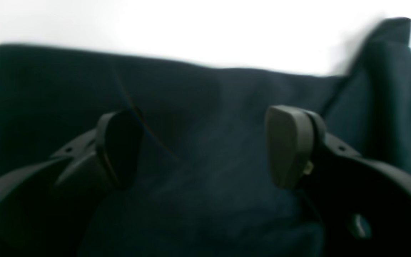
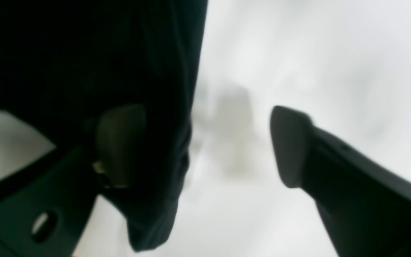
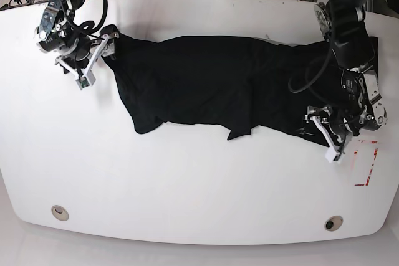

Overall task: Fold the T-shirt properly
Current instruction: 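Lower the open left gripper onto the shirt edge near the red tape, then release the shirt with the right gripper and move it inward along the shirt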

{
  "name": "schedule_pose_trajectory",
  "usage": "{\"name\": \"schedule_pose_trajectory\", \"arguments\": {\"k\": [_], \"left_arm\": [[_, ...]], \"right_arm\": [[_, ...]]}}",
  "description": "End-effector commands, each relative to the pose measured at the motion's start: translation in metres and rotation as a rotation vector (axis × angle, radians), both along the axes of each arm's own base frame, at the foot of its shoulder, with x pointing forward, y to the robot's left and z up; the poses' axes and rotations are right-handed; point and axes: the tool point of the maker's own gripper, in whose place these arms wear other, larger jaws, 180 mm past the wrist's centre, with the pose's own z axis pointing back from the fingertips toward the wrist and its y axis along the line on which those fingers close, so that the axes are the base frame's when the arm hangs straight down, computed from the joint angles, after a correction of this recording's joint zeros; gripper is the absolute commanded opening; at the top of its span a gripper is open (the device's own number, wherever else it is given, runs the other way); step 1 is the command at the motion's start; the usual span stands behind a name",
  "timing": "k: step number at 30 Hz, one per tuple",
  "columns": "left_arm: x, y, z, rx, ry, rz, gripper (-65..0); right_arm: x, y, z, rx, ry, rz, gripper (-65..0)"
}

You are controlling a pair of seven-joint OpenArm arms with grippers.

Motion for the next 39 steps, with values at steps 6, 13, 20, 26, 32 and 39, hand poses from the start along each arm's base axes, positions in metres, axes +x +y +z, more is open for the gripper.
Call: {"name": "schedule_pose_trajectory", "arguments": {"k": [6, 13, 20, 26, 32, 39], "left_arm": [[0.006, 0.015, 0.015, 0.024, -0.034, 0.022, -19.2], [0.003, 0.021, 0.023, 0.027, -0.045, 0.031, -20.2], [-0.004, 0.036, 0.040, 0.042, -0.074, 0.057, -17.6], [-0.013, 0.065, 0.061, 0.069, -0.114, 0.115, -15.1], [-0.016, 0.082, 0.073, 0.097, -0.141, 0.151, -14.0], [-0.026, 0.107, 0.096, 0.166, -0.183, 0.183, -14.7]], "right_arm": [[0.023, -0.008, 0.018, -0.018, -0.068, 0.007, -1.2], [0.032, -0.008, 0.022, -0.019, -0.078, 0.010, -3.0], [0.030, -0.005, 0.019, -0.004, -0.073, 0.000, -2.5], [0.038, -0.002, 0.027, 0.007, -0.106, -0.012, -2.4], [0.047, 0.002, 0.034, 0.022, -0.137, -0.029, -2.2], [0.089, 0.026, 0.061, 0.087, -0.239, -0.010, -2.2]]}}
